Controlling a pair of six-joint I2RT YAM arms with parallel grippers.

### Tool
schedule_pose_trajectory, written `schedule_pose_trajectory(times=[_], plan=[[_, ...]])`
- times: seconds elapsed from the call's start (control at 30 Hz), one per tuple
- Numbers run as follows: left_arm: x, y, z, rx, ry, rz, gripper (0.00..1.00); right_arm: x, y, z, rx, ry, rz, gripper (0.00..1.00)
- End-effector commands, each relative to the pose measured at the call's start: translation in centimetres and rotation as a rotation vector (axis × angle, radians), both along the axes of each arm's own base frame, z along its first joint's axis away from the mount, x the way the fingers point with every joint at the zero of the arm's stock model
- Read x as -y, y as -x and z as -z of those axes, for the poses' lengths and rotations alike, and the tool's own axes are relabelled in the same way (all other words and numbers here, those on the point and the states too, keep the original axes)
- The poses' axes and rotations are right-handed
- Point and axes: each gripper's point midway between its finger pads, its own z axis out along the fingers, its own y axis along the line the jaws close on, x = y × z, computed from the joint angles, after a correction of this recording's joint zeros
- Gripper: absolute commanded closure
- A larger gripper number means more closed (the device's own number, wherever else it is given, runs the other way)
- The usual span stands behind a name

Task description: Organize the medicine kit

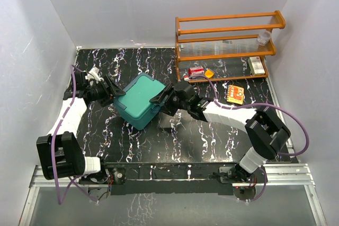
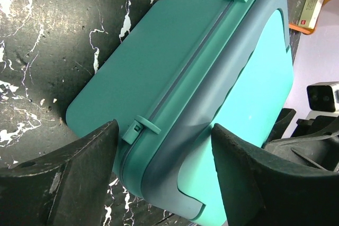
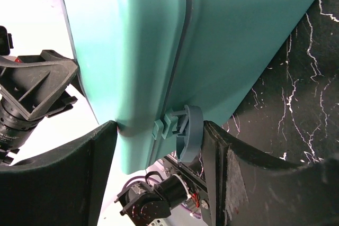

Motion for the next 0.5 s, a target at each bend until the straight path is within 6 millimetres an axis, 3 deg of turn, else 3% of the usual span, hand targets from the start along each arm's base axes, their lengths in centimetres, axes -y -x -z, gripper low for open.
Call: schedule_pose_trajectory(times=[0.0,0.23,0.47], plan=[[-1.3,2.2,3.4,-0.144,-0.108,-0.043,0.32,0.3,-0.4,-2.5,0.023,0.003,0.038,0.39],[-1.4,2.2,3.5,-0.146,-0.114,-0.036,0.31,-0.9,0.0,-3.8,0.032,-0.067,-0.015,0.47],[-1.1,2.3,3.6,-0.154,-0.100,-0.027,0.31,-0.8,-0.1,-4.0,0.029,-0.061,-0.003,0.54]])
